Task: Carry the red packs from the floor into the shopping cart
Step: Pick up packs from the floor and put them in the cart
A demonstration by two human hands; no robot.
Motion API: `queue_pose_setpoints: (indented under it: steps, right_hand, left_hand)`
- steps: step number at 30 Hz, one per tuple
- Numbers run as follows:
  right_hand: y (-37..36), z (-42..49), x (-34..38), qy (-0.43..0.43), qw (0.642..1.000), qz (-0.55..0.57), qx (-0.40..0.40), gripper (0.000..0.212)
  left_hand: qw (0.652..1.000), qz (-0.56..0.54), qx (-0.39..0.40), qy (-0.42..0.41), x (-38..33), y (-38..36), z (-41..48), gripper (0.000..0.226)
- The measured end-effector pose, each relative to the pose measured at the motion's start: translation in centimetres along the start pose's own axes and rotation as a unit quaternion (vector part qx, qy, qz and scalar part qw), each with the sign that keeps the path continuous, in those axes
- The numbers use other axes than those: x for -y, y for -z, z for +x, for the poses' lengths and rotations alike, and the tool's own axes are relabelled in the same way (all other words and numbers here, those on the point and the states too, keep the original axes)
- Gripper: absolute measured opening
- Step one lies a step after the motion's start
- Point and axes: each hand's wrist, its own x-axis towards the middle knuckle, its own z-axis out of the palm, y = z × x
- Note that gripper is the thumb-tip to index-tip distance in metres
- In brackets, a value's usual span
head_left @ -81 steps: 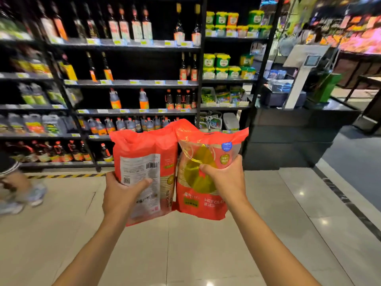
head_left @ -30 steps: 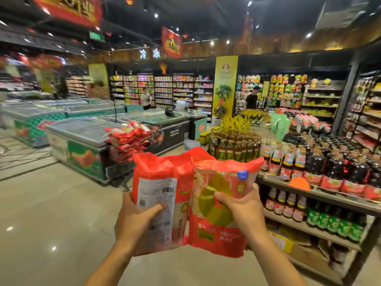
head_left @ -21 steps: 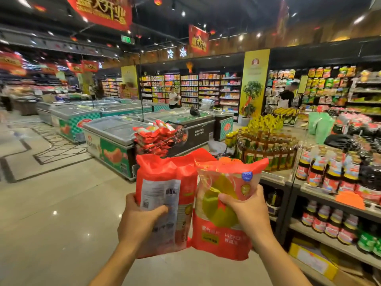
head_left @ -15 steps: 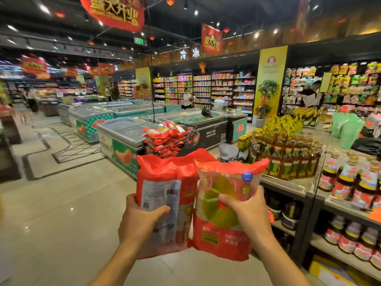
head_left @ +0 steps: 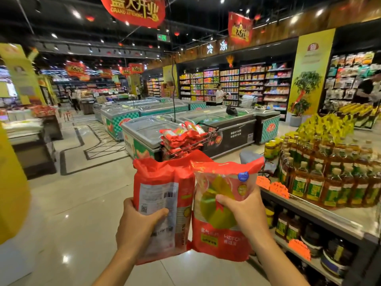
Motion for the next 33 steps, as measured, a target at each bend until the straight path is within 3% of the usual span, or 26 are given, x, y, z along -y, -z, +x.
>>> queue_pose_setpoints:
  steps: [9, 14, 25, 33]
  right_hand:
    - [-5.4, 9.9, -2.0, -0.001, 0.999, -0.019, 0.031, 0.102]
    - [-10.2, 17.0, -2.3, 0.002, 0.998, -0.048, 0.037, 0.090]
    - [-21.1, 32.2, -1.8, 0.019, 0.997, -0.072, 0.009, 0.096]
    - [-25.6, 41.1, -3.5, -0.010, 0.995, -0.096, 0.019, 0.075]
  left_hand:
    - [1.000, 0.014, -0.019, 0.019, 1.1, -5.0, 9.6, 0.070]
    - [1.000, 0.004, -0.016, 0.023, 2.4, -8.2, 18.1, 0.071]
    - [1.000, 0.000, 0.008, 0.012, 2.0, -13.4, 37.2, 0.067]
    - [1.000, -0.002, 0.020, 0.018, 2.5, -17.9, 46.3, 0.069]
